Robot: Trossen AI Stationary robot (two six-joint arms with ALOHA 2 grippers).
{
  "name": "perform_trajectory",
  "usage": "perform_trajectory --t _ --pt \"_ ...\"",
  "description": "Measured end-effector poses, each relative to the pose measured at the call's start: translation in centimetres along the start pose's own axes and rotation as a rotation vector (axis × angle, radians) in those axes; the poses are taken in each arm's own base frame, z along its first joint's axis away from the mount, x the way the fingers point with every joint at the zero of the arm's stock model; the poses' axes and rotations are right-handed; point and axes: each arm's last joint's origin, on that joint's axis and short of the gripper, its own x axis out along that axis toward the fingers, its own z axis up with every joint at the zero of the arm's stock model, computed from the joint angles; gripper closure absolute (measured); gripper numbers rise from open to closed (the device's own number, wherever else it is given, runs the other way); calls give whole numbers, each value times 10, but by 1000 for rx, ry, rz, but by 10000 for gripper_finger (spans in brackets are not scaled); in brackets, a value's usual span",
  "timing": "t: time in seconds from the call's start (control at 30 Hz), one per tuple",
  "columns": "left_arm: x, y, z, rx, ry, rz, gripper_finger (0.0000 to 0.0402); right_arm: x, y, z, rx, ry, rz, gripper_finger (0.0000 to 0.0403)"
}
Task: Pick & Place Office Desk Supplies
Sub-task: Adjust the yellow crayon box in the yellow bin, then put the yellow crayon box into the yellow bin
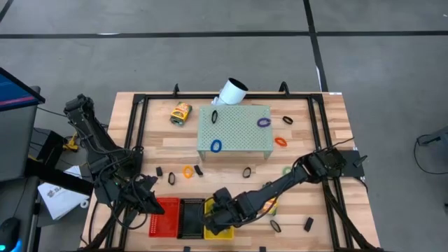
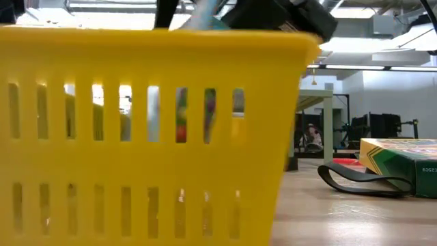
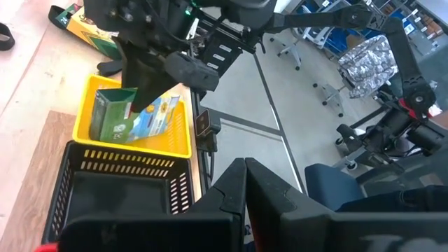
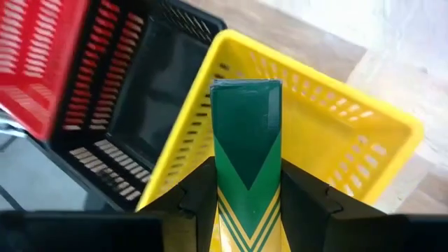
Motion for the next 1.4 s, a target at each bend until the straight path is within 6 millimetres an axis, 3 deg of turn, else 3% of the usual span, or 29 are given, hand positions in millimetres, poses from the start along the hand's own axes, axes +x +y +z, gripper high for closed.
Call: perform_trajectory --t 0.6,0.8,1.13,1.4 --pt "0 0 0 7 -2 -2 401 -2 7 3 256 -1 67 280" --pt "0 -1 0 29 -4 -5 401 -2 7 3 244 -1 67 277" --pt "0 -1 0 32 6 -14 402 0 7 10 253 -18 63 233" --pt "0 -1 0 32 8 -17 402 1 11 19 290 -43 106 233"
